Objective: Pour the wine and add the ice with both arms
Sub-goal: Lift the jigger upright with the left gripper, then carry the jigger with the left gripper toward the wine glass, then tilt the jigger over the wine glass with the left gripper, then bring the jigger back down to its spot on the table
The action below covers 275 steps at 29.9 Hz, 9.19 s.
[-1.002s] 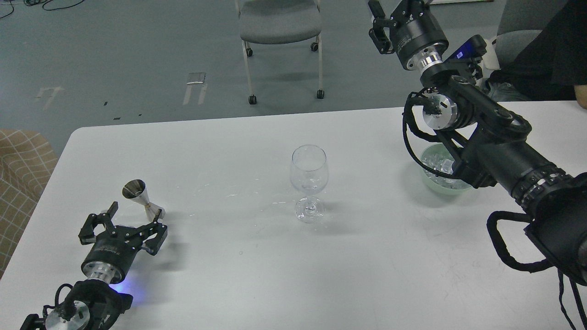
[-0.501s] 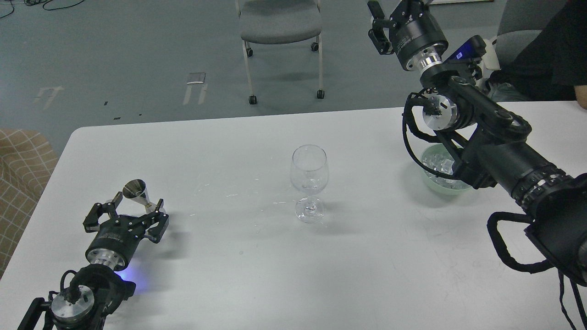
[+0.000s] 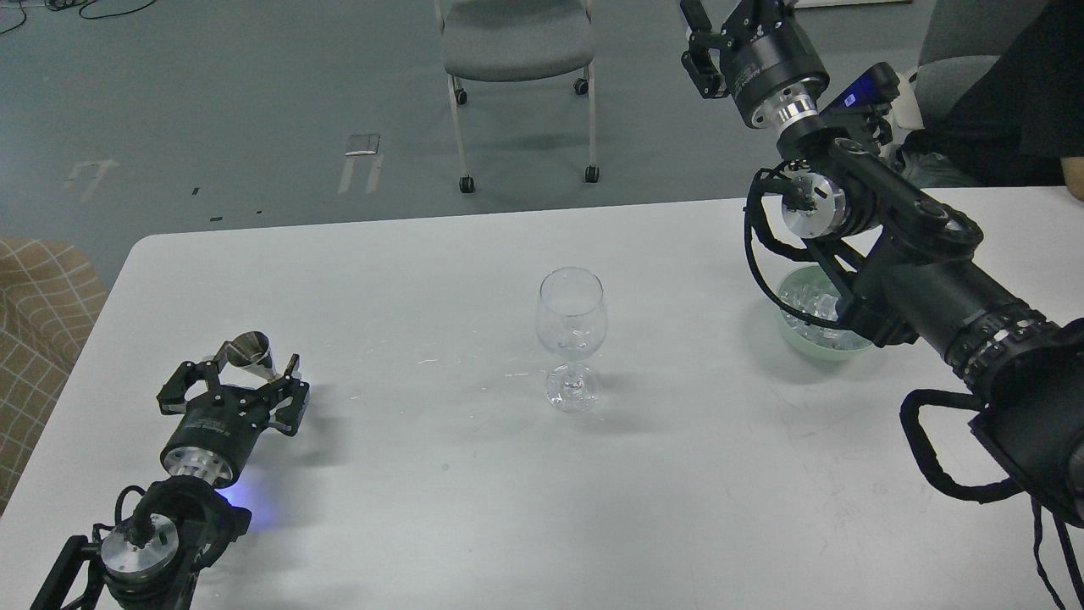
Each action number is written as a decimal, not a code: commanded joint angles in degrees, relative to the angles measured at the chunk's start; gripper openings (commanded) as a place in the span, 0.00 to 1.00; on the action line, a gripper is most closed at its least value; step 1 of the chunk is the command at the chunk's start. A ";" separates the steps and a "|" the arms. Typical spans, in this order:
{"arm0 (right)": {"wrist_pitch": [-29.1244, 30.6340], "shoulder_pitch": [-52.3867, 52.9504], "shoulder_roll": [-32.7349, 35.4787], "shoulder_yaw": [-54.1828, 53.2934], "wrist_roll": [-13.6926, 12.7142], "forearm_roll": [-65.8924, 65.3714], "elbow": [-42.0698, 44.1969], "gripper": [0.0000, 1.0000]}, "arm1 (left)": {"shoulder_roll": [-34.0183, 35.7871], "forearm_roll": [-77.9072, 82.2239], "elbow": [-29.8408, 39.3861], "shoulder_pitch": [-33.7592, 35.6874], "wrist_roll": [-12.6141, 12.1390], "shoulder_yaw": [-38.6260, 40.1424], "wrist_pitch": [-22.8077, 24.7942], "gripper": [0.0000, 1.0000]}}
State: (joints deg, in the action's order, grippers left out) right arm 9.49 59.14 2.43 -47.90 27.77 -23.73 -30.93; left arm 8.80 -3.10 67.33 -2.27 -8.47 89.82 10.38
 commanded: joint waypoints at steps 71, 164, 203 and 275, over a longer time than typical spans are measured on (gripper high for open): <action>7.48 -4.73 1.17 0.88 -0.36 0.53 4.57 1.00 | 5.79 1.69 14.76 6.40 -8.05 -5.27 -0.63 0.00; 7.83 -11.33 1.00 1.32 0.23 -0.35 0.09 1.00 | 13.52 19.97 31.11 31.09 -18.24 -37.88 -28.84 0.00; 7.83 -11.50 1.17 1.32 0.23 -0.35 -0.35 1.00 | 14.22 36.14 31.37 39.27 -19.53 -46.58 -31.39 0.00; 7.83 -11.50 1.17 1.32 0.23 -0.35 -0.27 1.00 | -1.42 8.46 10.82 4.46 -14.12 2.90 1.65 0.29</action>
State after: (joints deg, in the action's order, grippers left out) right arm 17.24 47.64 3.52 -46.58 28.00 -24.08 -31.11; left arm 7.41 5.36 82.08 2.30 -23.75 92.75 8.71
